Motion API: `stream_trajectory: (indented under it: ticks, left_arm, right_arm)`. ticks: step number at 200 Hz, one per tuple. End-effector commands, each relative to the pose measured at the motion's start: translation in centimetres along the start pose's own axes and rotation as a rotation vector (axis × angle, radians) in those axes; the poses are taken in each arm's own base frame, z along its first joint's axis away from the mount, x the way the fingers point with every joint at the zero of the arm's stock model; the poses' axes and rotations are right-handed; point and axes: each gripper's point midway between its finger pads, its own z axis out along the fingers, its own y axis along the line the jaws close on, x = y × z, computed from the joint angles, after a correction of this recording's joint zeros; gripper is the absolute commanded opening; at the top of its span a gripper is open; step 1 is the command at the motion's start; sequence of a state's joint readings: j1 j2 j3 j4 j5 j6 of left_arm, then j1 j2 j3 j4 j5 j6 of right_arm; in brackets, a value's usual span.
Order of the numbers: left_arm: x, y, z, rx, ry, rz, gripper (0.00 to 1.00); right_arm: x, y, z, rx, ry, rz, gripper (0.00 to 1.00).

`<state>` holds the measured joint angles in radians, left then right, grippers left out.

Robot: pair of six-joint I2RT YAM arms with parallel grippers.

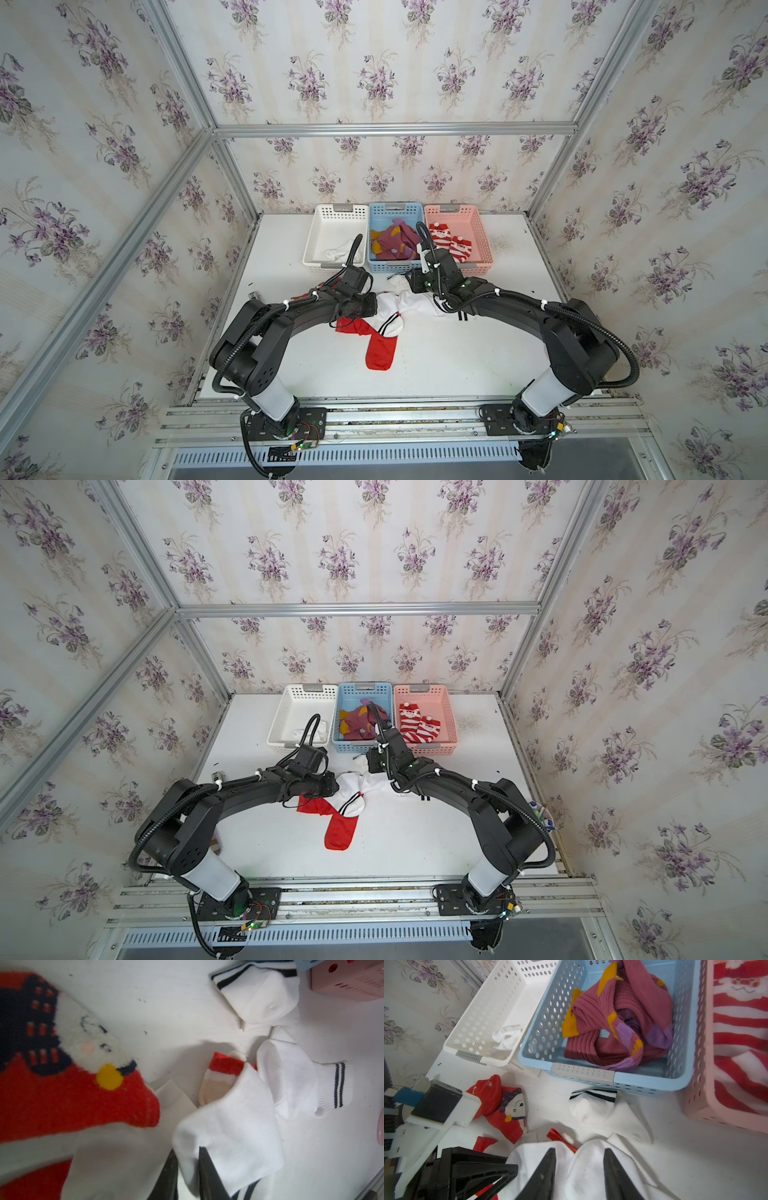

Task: Sort the socks into the basket by color
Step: Pick up the sock at the center of the board, then place the sock in the bin.

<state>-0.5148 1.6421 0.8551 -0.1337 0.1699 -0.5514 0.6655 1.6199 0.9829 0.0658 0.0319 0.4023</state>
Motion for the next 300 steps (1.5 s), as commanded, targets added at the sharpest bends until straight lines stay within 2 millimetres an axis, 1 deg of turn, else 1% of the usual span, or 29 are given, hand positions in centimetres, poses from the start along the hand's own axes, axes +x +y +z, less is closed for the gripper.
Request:
stream_trajectory:
  ticks: [1, 26, 45, 84, 88, 96, 98, 101, 130, 166, 211, 234, 250, 265, 271, 300]
  left_arm:
    - [-0.6, -1.1, -0.6, 0.043, -0.013, 0.001, 0.14]
    - [-1.5, -2.2, -1.6, 0.073, -0.047, 0.034, 0.09]
    - [-2.5, -3.5, -3.1, 0.107, -0.088, 0.062, 0.08]
    - [-4.9, -6.0, -7.9, 0.158, -0.176, 0.12, 0.07]
    - [-5.2, -6.3, -8.4, 0.163, -0.183, 0.125, 0.07]
    - [-5.4, -6.6, -8.8, 0.162, -0.181, 0.131, 0.06]
    - [-5.8, -7.0, -9.7, 0.175, -0.202, 0.138, 0.06]
    - [-6.0, -7.2, -10.3, 0.179, -0.211, 0.142, 0.06]
    - [-7.2, -8.9, -13.4, 0.213, -0.248, 0.171, 0.05]
    - [-8.5, -10.5, -17.7, 0.25, -0.324, 0.2, 0.05]
    - [-9.7, -11.7, -22.8, 0.251, -0.402, 0.249, 0.05]
    - [-10.0, -12.1, -24.5, 0.256, -0.431, 0.255, 0.06]
    - [-10.1, -12.1, -25.3, 0.25, -0.445, 0.258, 0.06]
    - [-10.1, -12.1, -25.6, 0.249, -0.449, 0.261, 0.06]
    - [-10.5, -11.6, -25.8, 0.221, -0.465, 0.254, 0.06]
    - [-11.2, -11.1, -25.9, 0.189, -0.481, 0.25, 0.07]
  right_arm:
    - [-0.7, -0.2, -0.4, 0.012, -0.039, 0.022, 0.4]
    - [-0.6, -0.4, -0.4, 0.017, -0.04, 0.025, 0.4]
    - [-0.6, -0.5, -0.5, 0.019, -0.045, 0.027, 0.4]
    - [-1.2, -0.7, -1.5, 0.022, -0.091, 0.033, 0.4]
    - [-1.2, -0.7, -1.5, 0.022, -0.091, 0.033, 0.4]
    - [-1.1, -0.7, -1.5, 0.022, -0.088, 0.031, 0.4]
    - [-1.2, -0.7, -1.5, 0.023, -0.089, 0.031, 0.4]
    - [-1.1, -0.8, -1.5, 0.023, -0.087, 0.032, 0.4]
    - [-1.3, -0.7, -1.4, 0.022, -0.092, 0.033, 0.4]
    - [-1.3, -0.7, -1.5, 0.025, -0.095, 0.033, 0.4]
    - [-1.6, -0.7, -2.1, 0.021, -0.109, 0.03, 0.4]
    - [-1.5, -0.7, -2.3, 0.018, -0.111, 0.031, 0.4]
    - [-1.4, -0.7, -2.5, 0.017, -0.112, 0.03, 0.4]
    - [-1.3, -0.9, -2.7, 0.023, -0.114, 0.03, 0.4]
    - [-1.3, -1.0, -2.8, 0.024, -0.114, 0.029, 0.4]
    - [-1.1, -1.1, -3.1, 0.028, -0.114, 0.029, 0.4]
